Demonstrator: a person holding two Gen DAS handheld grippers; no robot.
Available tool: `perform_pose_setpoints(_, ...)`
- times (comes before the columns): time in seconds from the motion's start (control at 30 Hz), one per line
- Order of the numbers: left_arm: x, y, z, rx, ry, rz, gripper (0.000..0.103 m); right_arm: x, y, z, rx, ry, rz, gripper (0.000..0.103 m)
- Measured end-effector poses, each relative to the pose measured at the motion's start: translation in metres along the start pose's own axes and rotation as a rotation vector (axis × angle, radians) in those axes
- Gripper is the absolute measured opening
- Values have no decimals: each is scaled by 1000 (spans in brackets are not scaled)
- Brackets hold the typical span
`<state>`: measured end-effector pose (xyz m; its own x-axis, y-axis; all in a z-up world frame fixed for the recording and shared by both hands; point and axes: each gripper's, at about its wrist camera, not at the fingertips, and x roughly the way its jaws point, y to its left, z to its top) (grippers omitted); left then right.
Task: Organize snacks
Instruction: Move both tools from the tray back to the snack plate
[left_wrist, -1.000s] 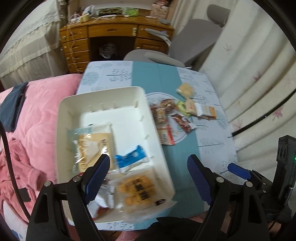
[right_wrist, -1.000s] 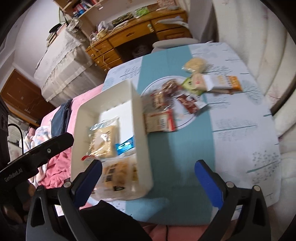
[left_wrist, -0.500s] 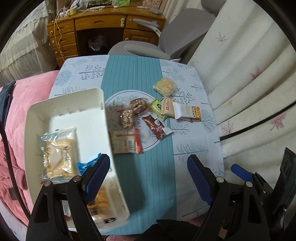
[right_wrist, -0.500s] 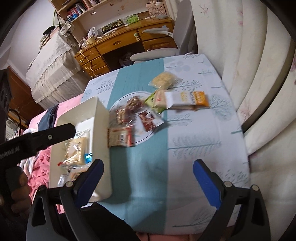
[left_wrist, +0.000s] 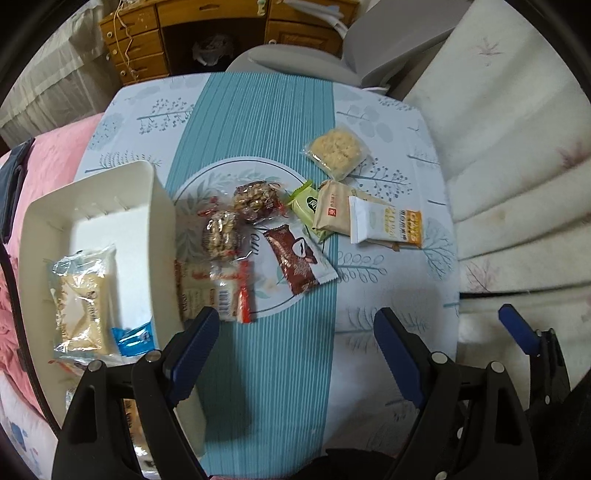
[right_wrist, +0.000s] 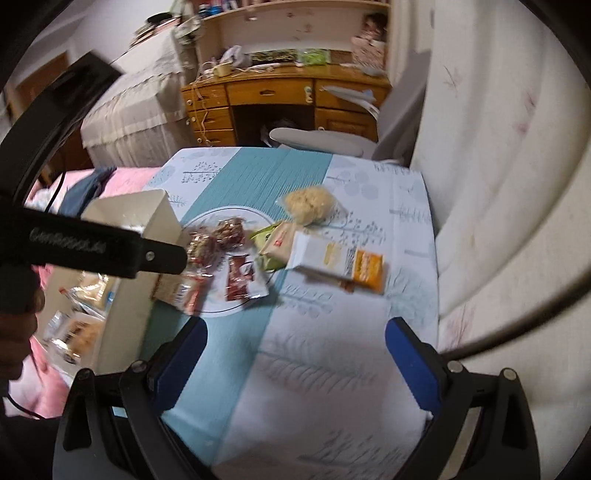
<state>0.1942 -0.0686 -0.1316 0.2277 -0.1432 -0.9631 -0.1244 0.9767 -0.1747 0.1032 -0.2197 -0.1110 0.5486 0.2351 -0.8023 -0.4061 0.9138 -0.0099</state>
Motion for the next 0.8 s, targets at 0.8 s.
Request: perform_pose_setpoints(0.8,131,8,50,-183,218,184,85,138,-42,9,-260,-89,25,85)
